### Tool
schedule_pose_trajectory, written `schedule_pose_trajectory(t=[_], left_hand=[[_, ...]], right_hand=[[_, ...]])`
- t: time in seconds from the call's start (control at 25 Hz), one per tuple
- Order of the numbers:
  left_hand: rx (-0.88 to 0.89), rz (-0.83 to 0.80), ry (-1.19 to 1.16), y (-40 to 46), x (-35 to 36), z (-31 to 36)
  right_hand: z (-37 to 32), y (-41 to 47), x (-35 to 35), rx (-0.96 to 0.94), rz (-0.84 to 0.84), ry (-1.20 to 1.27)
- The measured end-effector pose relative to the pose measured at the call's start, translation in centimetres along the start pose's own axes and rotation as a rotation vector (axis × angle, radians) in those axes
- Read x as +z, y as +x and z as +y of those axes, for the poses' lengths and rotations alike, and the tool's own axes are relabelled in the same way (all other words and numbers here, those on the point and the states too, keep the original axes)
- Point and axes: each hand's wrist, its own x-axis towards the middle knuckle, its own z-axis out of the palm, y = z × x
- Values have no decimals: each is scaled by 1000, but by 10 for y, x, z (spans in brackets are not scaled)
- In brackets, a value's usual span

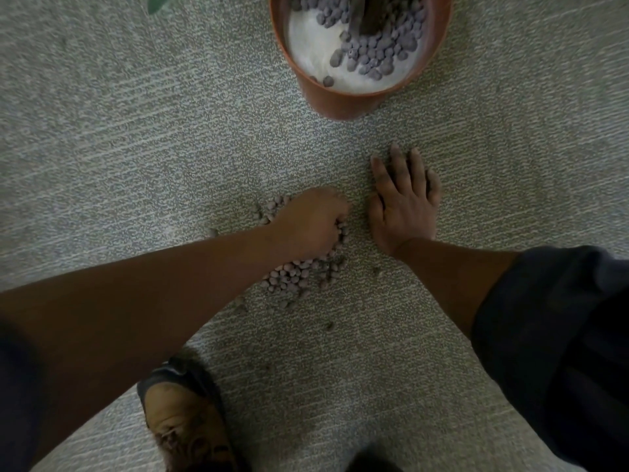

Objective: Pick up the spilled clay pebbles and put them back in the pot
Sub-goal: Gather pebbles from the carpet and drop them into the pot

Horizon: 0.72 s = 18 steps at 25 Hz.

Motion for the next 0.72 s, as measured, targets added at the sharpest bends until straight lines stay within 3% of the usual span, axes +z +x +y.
schedule_pose_trajectory(t=[0.24,0.48,0.56,0.72], left_hand=[[-63,7,-67,5,0,-3],[53,22,-113,-4,-35,3],[161,113,-91,-7,-63,10],[290,474,-124,9,-131,29]], right_hand=[[-1,0,-4,13,-19,36],[1,-1,-5,0,4,61],[1,-2,-2,-5,19,47],[3,-2,-2,-16,15,18]])
